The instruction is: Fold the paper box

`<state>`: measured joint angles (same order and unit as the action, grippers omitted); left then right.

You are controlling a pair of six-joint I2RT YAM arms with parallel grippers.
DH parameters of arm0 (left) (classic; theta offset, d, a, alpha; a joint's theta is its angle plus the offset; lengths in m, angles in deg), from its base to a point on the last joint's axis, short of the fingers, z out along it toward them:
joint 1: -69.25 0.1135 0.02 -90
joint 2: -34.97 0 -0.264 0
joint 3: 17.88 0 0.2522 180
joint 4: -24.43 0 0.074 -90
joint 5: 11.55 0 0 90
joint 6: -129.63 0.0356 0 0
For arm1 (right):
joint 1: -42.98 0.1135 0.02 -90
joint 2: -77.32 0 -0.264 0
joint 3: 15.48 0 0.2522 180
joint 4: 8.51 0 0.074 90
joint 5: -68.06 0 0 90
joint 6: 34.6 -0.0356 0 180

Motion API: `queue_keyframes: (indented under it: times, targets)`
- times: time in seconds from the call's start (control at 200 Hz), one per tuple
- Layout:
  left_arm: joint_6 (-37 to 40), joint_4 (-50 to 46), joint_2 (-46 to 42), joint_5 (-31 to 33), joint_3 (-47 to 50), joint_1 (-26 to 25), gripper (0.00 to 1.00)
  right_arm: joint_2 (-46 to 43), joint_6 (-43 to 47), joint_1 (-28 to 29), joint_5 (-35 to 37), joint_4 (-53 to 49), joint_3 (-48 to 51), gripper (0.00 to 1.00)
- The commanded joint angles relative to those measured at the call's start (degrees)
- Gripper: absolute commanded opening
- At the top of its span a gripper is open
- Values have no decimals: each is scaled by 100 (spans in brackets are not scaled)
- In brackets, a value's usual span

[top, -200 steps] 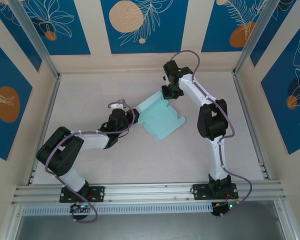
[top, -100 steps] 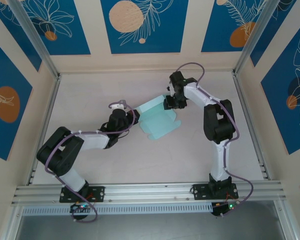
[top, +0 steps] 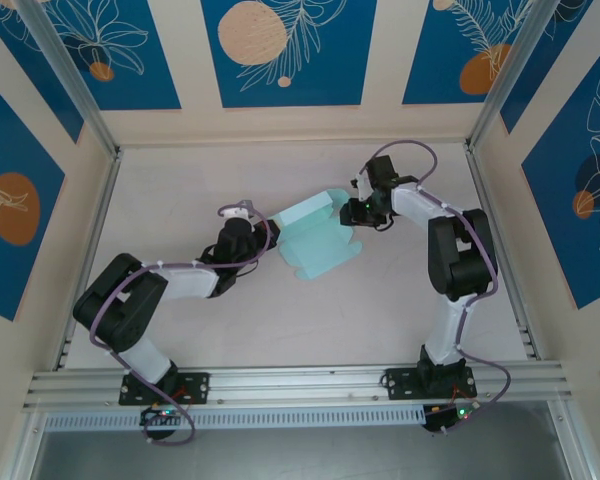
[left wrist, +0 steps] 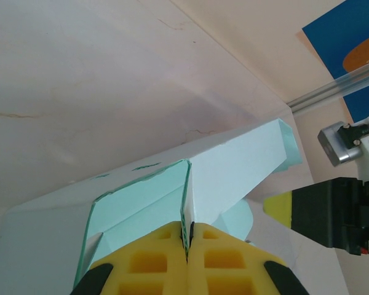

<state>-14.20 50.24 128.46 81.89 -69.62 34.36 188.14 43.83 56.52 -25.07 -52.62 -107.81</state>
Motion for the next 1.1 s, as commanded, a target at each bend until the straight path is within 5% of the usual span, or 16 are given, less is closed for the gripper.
queue_keyframes:
  times: [0.0, 0.39, 0.72, 1.095]
  targets:
    - [127, -317, -45, -45, 62, -2, 0, 183, -139, -39, -129, 482, -20, 42]
    - [163, -413, -95, -78, 54, 68, 0, 863, -266, -64, -419, 602, -751, 39]
    - [136, -435, -47, -116, 17, 70, 0, 1065, -244, -80, -240, 162, -1492, 0]
    - [129, -499, 2, -105, -16, 62, 0, 1160, -569, -63, -909, -990, -2316, 0]
